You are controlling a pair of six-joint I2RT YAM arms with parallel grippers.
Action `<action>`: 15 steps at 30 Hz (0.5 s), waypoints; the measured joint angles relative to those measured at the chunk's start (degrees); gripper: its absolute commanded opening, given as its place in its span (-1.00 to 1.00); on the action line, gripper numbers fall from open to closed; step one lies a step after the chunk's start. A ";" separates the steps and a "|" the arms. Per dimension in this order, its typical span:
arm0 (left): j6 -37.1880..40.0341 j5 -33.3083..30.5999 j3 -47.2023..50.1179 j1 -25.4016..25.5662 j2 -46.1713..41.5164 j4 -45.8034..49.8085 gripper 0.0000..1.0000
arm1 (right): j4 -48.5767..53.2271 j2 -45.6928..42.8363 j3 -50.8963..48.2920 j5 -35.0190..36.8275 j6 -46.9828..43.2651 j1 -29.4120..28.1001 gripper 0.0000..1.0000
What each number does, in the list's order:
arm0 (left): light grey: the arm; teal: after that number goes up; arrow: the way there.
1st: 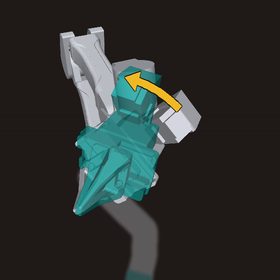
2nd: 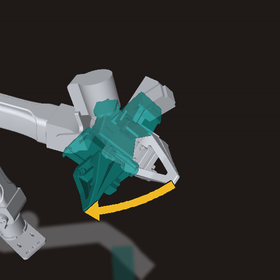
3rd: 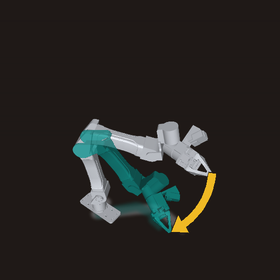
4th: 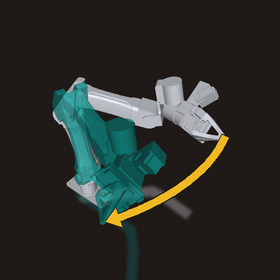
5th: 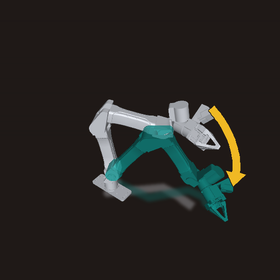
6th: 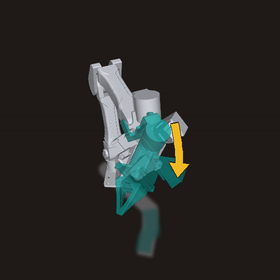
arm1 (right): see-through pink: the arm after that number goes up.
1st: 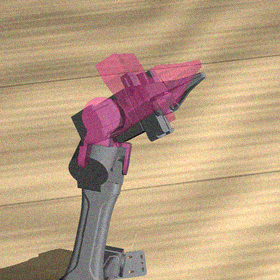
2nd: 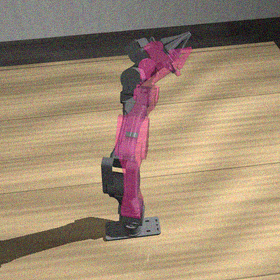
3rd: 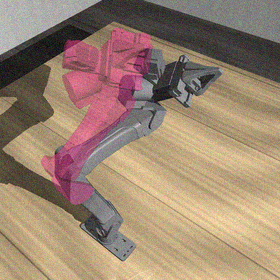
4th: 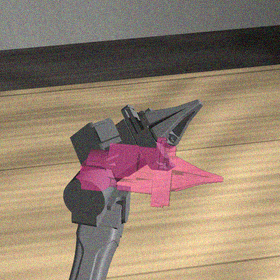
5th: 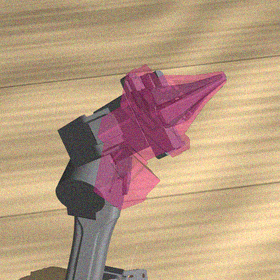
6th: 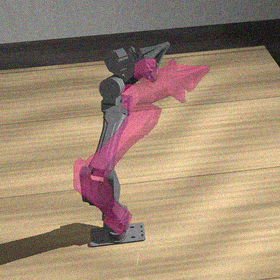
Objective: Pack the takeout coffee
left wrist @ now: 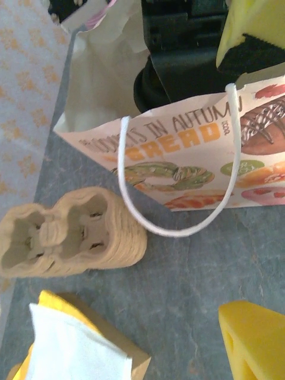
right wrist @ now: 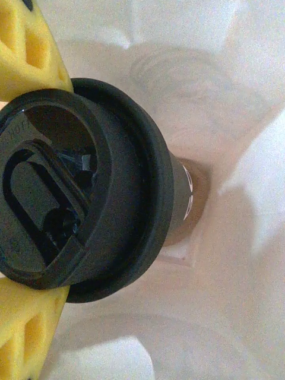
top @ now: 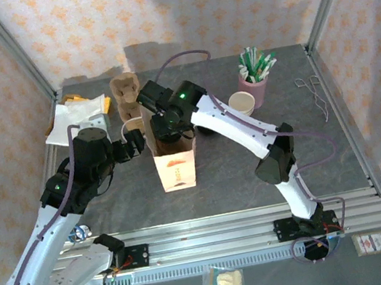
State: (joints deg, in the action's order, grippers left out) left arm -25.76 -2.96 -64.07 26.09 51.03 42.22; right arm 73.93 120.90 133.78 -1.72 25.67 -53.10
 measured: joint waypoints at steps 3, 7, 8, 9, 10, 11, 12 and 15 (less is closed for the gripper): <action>-0.37 1.07 1.73 0.00 0.00 -0.59 0.98 | -0.07 -0.20 -3.48 -1.55 0.07 0.00 0.06; -1.27 1.09 2.82 0.00 0.00 -1.18 0.98 | 0.04 -1.90 -8.85 -4.15 0.46 0.00 0.06; -1.33 1.09 2.97 0.00 0.00 -1.44 0.98 | 0.13 -2.40 -9.64 -4.74 0.66 0.00 0.06; -1.46 1.09 3.15 0.00 -0.02 -1.86 0.98 | 0.15 -3.04 -10.40 -5.42 0.85 0.00 0.06; -1.60 1.09 3.37 0.00 -0.02 -2.25 0.98 | 0.22 -3.80 -11.15 -6.12 1.11 0.00 0.06; -1.84 1.11 3.61 0.00 -0.04 -2.73 0.98 | 0.24 -4.37 -11.56 -6.62 1.31 0.00 0.06; -1.97 1.11 3.85 0.00 -0.04 -3.10 0.98 | 0.28 -4.98 -11.76 -7.32 1.53 0.00 0.06; -2.75 1.14 4.66 0.00 -0.04 -4.15 0.98 | 0.24 -6.34 -11.80 -9.07 2.19 0.00 0.06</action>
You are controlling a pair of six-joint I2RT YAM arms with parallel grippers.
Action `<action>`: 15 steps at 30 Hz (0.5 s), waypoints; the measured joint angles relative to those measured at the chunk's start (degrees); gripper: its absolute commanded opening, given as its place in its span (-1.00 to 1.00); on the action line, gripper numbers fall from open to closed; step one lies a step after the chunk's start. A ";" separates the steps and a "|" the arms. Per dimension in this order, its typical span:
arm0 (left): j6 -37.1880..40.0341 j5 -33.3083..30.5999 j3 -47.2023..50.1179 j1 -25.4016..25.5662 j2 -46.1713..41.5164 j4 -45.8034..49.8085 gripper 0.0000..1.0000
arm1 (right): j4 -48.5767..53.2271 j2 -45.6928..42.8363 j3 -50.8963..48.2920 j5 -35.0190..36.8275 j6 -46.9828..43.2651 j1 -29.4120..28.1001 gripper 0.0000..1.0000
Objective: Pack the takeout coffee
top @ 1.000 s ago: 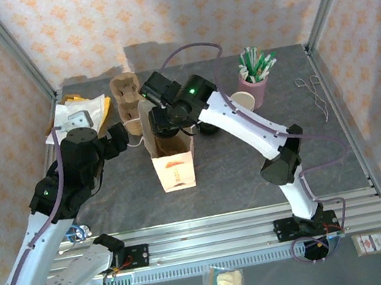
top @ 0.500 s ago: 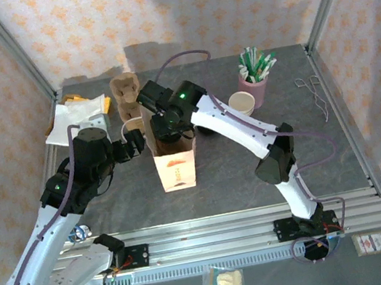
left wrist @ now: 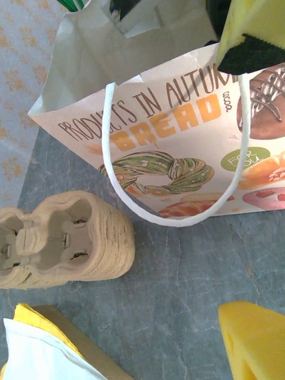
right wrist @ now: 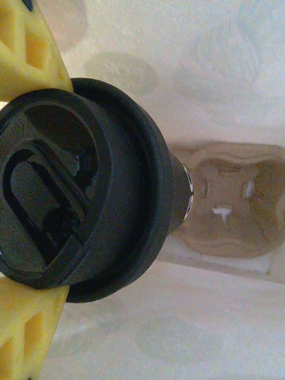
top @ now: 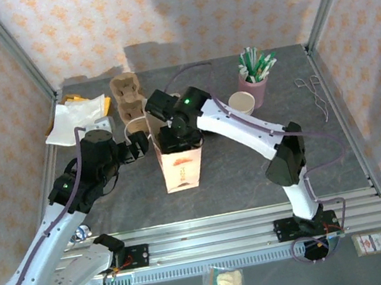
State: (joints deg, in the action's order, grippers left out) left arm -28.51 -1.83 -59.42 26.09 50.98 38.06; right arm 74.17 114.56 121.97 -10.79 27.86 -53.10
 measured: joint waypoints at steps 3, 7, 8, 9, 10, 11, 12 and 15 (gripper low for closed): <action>-0.22 0.13 0.79 0.00 0.00 -0.72 0.98 | 0.00 -0.81 0.00 -1.20 0.42 0.00 0.04; -0.42 0.15 1.42 0.00 0.07 -1.75 0.98 | 0.02 -1.70 -1.11 -2.64 0.61 -0.02 0.04; -0.44 0.15 1.46 0.00 0.07 -1.88 0.98 | 0.00 -1.81 -1.42 -2.86 0.61 -0.09 0.04; -0.48 0.15 1.51 0.00 0.11 -2.10 0.98 | 0.00 -1.81 -1.79 -3.13 0.61 -0.13 0.04; -0.59 0.15 1.53 0.00 0.15 -2.38 0.98 | 0.00 -1.81 -2.08 -3.41 0.61 -0.24 0.04; -0.61 0.15 1.53 0.00 0.15 -2.67 0.98 | -0.02 -1.81 -2.38 -3.63 0.61 -0.31 0.04; -0.63 0.15 1.66 0.00 0.15 -3.04 0.98 | 0.02 -1.81 -2.71 -3.85 0.63 -0.42 0.04; -0.68 0.37 2.10 0.00 0.15 -3.65 0.98 | 0.00 -1.81 -3.65 -4.28 0.63 -0.76 0.04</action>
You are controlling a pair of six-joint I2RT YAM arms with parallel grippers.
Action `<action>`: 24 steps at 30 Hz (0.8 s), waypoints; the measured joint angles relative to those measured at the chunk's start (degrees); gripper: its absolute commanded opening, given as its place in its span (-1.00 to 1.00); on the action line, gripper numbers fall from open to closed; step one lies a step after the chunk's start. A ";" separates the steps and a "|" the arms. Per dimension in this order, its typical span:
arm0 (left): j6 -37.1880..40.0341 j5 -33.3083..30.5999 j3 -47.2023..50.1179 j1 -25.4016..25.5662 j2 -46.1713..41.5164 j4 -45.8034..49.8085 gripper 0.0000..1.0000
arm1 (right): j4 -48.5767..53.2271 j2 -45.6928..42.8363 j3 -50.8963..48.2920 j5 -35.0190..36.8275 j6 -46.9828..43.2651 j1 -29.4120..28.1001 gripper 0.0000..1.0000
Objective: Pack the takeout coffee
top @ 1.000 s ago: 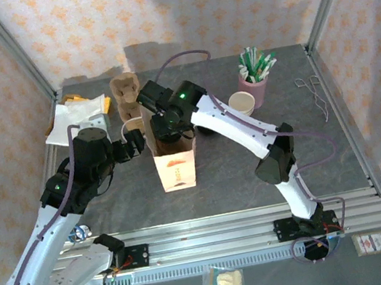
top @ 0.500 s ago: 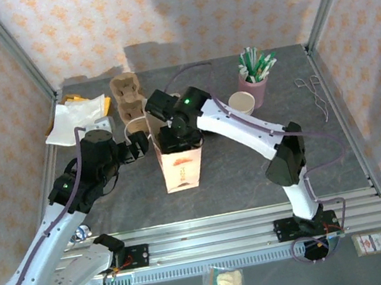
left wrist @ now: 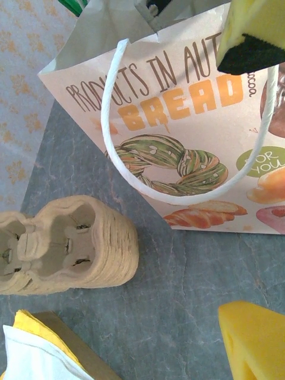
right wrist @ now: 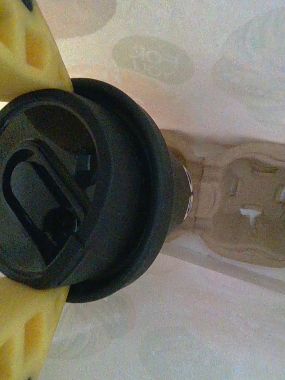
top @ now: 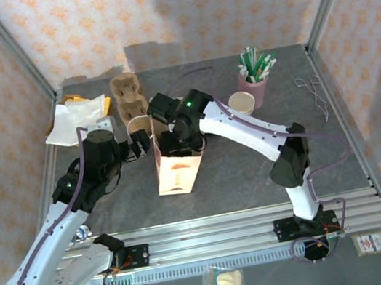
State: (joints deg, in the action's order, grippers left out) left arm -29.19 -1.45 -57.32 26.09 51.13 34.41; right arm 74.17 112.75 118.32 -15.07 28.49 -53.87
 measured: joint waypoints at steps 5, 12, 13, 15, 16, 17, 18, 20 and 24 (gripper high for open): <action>-0.81 0.57 0.96 0.00 0.00 -0.83 0.98 | 0.00 0.15 -0.26 -0.42 0.35 -0.09 0.03; -0.98 1.03 1.62 0.00 0.00 -2.16 0.98 | -0.02 2.01 -0.26 -1.42 1.11 -0.09 0.02; -0.98 1.05 1.73 0.00 0.00 -2.29 0.98 | -0.02 2.19 -0.26 -1.53 1.29 -0.09 0.02; -0.98 1.05 2.12 0.00 -0.02 -2.80 0.98 | -0.02 2.43 -0.26 -1.75 1.33 -0.09 0.02; -0.98 1.07 2.40 0.00 0.00 -2.99 0.98 | -0.02 2.51 -0.26 -1.77 1.36 -0.09 0.02; -0.98 1.07 2.64 0.00 0.00 -3.02 0.98 | -0.02 2.56 -0.26 -1.75 1.38 -0.11 0.02; -0.98 1.07 2.89 0.00 0.00 -3.02 0.98 | -0.07 2.60 -0.35 -1.75 1.44 -0.09 0.02; -0.98 1.07 3.19 0.00 0.00 -3.04 0.98 | -0.17 2.60 -0.94 -1.73 1.44 -0.09 0.01; -0.96 1.05 3.32 0.00 0.00 -3.04 0.98 | -0.31 3.06 -1.95 -1.73 1.42 -0.11 0.01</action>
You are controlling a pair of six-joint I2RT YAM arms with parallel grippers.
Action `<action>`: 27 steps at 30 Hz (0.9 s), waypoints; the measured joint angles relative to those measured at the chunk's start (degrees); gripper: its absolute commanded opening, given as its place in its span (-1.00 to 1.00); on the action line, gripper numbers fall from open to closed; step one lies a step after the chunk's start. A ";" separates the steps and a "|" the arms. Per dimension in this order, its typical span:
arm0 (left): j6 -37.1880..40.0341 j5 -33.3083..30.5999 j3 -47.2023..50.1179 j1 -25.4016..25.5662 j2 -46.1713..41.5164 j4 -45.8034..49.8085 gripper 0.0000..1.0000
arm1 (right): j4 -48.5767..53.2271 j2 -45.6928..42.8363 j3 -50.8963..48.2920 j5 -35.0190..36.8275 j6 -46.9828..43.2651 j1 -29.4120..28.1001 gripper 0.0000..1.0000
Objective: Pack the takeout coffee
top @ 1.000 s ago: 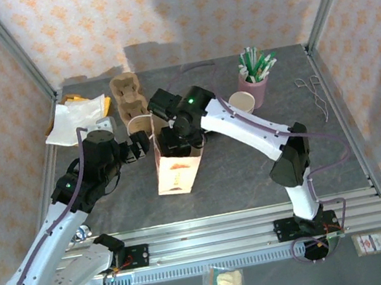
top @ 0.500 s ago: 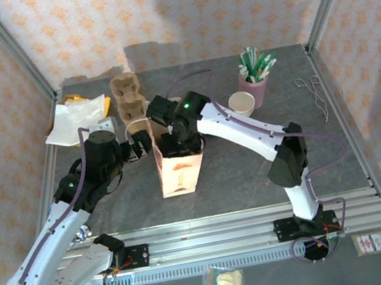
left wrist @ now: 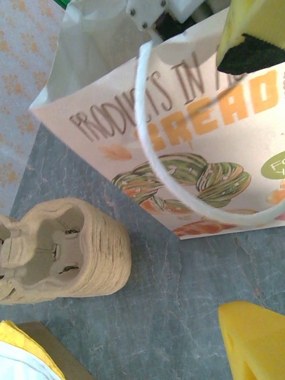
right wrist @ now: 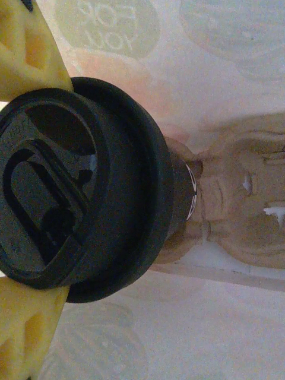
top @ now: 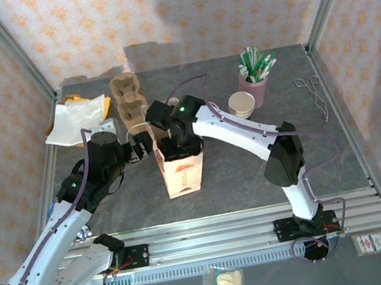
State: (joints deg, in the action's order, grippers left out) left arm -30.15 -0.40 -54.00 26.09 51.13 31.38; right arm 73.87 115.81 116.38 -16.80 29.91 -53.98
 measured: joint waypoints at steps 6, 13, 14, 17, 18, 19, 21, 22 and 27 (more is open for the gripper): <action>0.00 0.00 0.00 0.00 0.00 0.00 0.98 | -0.52 0.50 -0.46 0.04 -0.15 -0.37 0.02; 0.02 0.00 0.00 0.00 -0.04 0.00 0.98 | -1.77 1.49 -3.43 1.14 -0.37 -0.37 0.03; 0.04 0.00 0.00 0.00 -0.11 0.00 0.98 | -1.86 1.49 -3.45 1.27 -0.42 -0.37 0.04; 0.09 -0.02 0.00 0.00 -0.28 0.02 0.98 | -2.10 1.49 -3.56 1.53 -0.48 -0.37 0.05; 0.11 -0.02 0.00 0.00 -0.42 0.00 0.98 | -2.19 1.49 -3.63 1.57 -0.57 -0.37 0.06; 0.13 -0.02 0.00 0.00 -0.55 0.00 0.98 | -2.32 1.46 -3.74 1.62 -0.59 -0.37 0.06; 0.15 -0.04 0.00 0.00 -0.70 0.02 0.98 | -2.45 1.46 -3.89 1.79 -0.59 -0.37 0.07; 0.15 -0.04 0.00 0.00 -0.79 0.02 0.98 | -2.56 1.46 -3.96 1.88 -0.59 -0.37 0.09; 0.17 -0.26 0.00 0.00 -1.38 0.04 0.98 | -2.78 1.46 -4.04 2.16 -0.61 -0.37 0.18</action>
State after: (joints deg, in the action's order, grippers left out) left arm -29.98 -0.67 -54.00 26.09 49.76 31.42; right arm 71.09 117.27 112.33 -14.63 29.30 -54.35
